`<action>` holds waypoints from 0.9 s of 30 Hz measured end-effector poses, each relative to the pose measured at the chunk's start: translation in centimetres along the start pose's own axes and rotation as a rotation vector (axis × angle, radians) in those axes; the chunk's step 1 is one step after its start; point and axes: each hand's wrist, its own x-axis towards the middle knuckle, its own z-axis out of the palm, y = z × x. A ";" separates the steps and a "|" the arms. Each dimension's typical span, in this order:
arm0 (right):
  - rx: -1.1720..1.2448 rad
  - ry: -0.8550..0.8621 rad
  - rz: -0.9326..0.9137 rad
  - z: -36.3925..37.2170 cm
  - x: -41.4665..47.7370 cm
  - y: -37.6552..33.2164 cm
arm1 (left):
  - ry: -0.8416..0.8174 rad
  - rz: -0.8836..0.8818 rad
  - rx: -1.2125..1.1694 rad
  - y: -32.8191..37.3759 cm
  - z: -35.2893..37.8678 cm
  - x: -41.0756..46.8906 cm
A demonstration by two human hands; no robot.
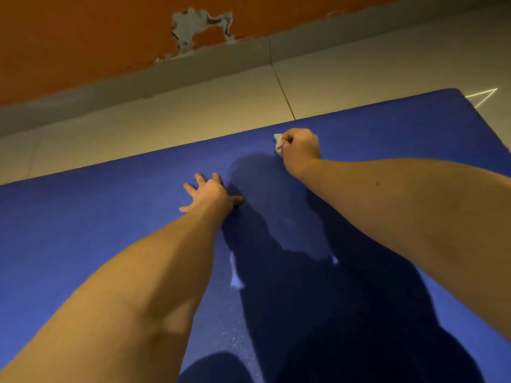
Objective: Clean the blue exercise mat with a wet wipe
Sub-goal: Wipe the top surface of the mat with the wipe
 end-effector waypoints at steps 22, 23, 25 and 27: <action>-0.626 -0.012 -0.394 6.9 4.0 0.5 | -0.035 -0.005 0.061 -0.3 0.2 0.8; -0.636 -0.034 -0.434 7.6 3.5 -0.2 | -0.036 -0.004 0.072 -0.2 0.1 0.8; -0.632 -0.090 -0.561 9.0 2.2 -1.5 | -0.041 0.002 0.094 -0.2 0.0 0.8; -0.598 -0.163 -0.632 10.2 1.2 -2.6 | -0.046 0.006 0.110 -0.3 0.1 0.9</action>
